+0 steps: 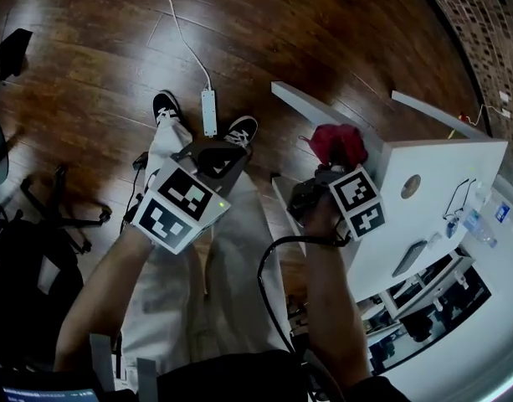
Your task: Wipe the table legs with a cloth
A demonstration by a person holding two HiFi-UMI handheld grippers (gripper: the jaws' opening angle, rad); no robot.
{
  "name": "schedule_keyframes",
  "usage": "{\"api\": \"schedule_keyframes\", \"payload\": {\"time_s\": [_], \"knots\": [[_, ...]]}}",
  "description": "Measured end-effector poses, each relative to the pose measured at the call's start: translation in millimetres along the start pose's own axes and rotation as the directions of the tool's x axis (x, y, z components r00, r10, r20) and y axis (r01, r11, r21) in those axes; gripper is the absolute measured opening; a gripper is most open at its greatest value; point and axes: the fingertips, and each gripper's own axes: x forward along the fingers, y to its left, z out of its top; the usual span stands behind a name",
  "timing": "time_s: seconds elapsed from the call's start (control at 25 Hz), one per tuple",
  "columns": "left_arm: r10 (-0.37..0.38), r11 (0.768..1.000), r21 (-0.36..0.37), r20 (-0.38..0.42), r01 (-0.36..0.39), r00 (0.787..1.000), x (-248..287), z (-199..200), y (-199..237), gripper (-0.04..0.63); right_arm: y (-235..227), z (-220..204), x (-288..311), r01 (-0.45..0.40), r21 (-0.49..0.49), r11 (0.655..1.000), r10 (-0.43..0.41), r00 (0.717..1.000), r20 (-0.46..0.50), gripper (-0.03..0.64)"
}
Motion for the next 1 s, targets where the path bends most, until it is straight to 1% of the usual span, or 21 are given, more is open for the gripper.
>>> {"api": "schedule_keyframes", "payload": {"time_s": [0.2, 0.52, 0.68, 0.84, 1.0], "knots": [[0.010, 0.999, -0.040, 0.005, -0.009, 1.000, 18, -19, 25, 0.002, -10, -20, 32, 0.034, -0.005, 0.999, -0.034, 0.999, -0.013, 0.066], [0.004, 0.998, -0.065, -0.048, -0.007, 0.999, 53, -53, 56, 0.002, -29, -53, 90, 0.080, -0.051, 0.995, -0.081, 0.996, -0.035, 0.066], [0.016, 0.996, -0.082, -0.065, -0.021, 0.998, 72, -66, 74, 0.002, -37, -70, 119, 0.102, -0.069, 0.992, -0.106, 0.993, -0.059, 0.066], [0.024, 0.992, -0.124, -0.071, -0.032, 0.997, 92, -76, 92, 0.002, -45, -86, 147, 0.131, -0.091, 0.987, -0.138, 0.987, -0.080, 0.066], [0.010, 0.987, -0.159, -0.067, -0.021, 0.998, 111, -83, 103, 0.002, -53, -101, 177, 0.149, -0.120, 0.982, -0.162, 0.980, -0.112, 0.066]]}}
